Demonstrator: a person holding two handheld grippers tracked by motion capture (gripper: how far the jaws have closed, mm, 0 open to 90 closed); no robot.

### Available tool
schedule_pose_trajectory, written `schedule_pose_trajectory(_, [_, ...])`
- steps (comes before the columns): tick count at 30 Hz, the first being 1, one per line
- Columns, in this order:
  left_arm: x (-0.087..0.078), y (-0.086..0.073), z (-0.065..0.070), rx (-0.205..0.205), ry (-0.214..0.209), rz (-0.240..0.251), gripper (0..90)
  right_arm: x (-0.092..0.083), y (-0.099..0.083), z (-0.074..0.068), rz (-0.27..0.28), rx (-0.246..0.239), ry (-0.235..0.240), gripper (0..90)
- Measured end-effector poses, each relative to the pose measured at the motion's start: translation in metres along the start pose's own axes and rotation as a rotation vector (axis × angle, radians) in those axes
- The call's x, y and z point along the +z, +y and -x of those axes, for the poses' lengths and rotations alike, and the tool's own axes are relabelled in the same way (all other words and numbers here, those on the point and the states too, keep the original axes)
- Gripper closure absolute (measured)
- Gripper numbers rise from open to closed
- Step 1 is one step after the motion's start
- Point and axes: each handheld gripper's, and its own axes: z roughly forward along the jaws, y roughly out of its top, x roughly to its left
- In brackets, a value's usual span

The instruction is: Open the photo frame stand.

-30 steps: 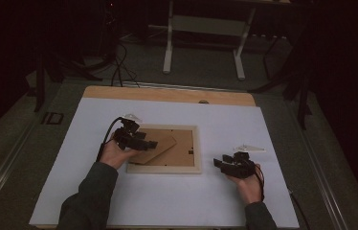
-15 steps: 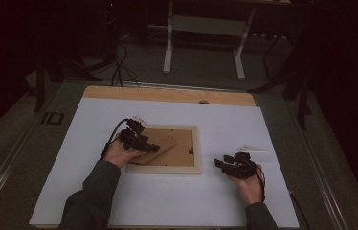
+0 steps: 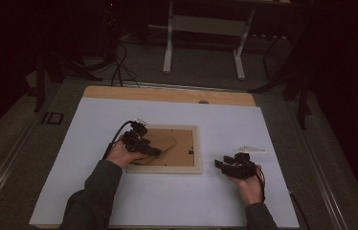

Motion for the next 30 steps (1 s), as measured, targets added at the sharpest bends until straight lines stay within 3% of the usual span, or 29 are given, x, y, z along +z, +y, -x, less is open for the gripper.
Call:
schedule_pose_trajectory(15, [0.0038,-0.0019,-0.0007,0.031,-0.022,-0.048,37.7,-0.0011,-0.0017,0.0022,0.0,0.005,-0.006,48.5])
schedule_pose_trajectory(21, [0.0043,-0.0021,0.0007,0.048,-0.011,-0.051,39.3,-0.0006,-0.0022,0.0028,-0.001,0.008,-0.004,48.5])
schedule_pose_trajectory(30, [0.0053,-0.0022,0.0067,0.081,0.041,-0.064,39.7,-0.0019,-0.0023,0.0036,0.002,0.011,-0.004,48.5])
